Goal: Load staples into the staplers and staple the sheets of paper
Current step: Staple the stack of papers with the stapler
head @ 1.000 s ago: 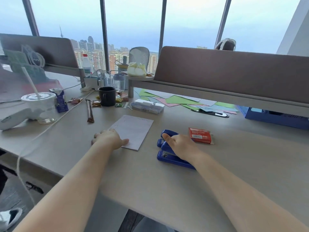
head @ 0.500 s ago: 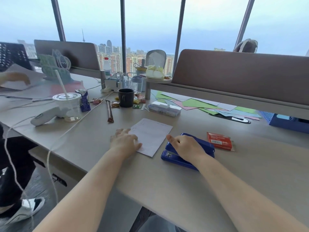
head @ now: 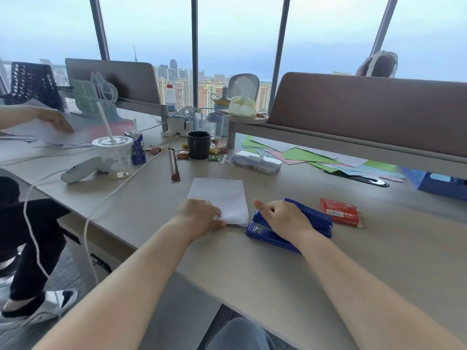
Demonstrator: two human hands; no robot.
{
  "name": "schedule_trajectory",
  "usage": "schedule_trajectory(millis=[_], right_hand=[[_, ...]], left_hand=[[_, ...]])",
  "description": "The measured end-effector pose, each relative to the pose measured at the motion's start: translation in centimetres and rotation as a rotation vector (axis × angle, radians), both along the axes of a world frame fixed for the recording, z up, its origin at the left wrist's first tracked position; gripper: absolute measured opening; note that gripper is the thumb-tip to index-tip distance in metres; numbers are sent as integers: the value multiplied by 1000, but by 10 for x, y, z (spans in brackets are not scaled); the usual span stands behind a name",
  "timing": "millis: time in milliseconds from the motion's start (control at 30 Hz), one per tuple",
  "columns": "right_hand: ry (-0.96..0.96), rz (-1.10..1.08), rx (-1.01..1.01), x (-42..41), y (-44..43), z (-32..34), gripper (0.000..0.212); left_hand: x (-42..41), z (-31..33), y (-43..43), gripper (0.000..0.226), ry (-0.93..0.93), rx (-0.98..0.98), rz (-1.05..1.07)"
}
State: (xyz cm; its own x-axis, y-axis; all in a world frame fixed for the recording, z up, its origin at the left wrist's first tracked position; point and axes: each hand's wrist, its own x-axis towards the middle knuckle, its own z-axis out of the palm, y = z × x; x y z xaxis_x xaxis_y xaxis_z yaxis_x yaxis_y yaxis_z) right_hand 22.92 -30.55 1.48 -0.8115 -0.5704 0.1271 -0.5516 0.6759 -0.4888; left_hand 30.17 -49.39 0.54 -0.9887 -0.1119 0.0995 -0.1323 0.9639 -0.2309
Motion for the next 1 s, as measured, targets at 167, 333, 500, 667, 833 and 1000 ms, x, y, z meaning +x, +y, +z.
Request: schedule_trajectory(millis=[167, 333, 500, 667, 833, 1000], right_hand=[[20, -20, -15, 0, 1, -2, 57], [8, -20, -35, 0, 1, 0, 56], [9, -44, -48, -1, 1, -1, 56], [-22, -50, -34, -1, 0, 1, 55], [-49, -66, -12, 0, -3, 4, 56], [-42, -96, -32, 0, -7, 4, 56]], left_hand=[[7, -22, -3, 29, 237, 146, -57], [10, -19, 0, 26, 343, 63, -257], [13, -20, -1, 38, 385, -56, -460], [20, -20, 4, 34, 341, -161, -487], [17, -21, 14, 42, 343, -177, -444], [20, -20, 24, 21, 429, -199, -494]])
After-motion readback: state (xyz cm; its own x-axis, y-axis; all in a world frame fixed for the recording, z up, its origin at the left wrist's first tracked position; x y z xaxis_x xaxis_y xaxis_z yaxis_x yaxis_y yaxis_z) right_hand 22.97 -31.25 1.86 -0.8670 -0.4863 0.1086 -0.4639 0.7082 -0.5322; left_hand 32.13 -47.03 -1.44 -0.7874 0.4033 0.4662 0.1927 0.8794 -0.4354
